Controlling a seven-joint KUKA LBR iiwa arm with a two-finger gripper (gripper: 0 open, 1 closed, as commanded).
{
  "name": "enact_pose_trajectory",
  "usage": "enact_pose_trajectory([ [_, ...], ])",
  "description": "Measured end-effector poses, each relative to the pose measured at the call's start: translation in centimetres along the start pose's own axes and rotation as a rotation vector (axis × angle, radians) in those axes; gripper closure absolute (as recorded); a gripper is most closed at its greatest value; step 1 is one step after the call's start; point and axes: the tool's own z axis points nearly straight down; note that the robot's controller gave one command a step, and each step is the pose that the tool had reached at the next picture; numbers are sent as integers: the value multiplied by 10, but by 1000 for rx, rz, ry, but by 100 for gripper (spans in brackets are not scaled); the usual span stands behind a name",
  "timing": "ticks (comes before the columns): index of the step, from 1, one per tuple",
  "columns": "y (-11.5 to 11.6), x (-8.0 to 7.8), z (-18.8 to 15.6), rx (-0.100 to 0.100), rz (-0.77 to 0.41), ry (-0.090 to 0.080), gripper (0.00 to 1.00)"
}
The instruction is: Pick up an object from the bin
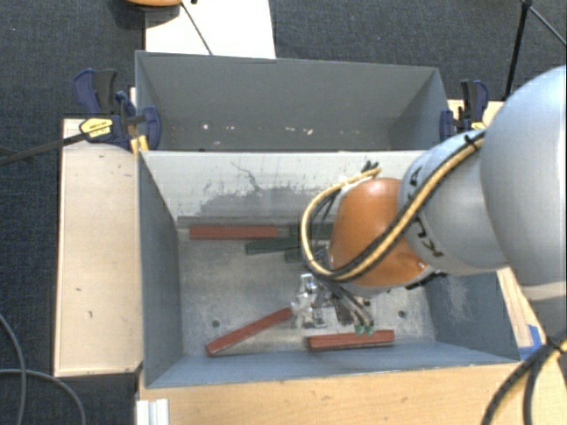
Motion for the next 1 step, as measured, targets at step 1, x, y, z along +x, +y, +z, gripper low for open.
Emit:
enact_pose_trajectory([
  [1, -1, -6, -2, 1, 0, -26, 0],
])
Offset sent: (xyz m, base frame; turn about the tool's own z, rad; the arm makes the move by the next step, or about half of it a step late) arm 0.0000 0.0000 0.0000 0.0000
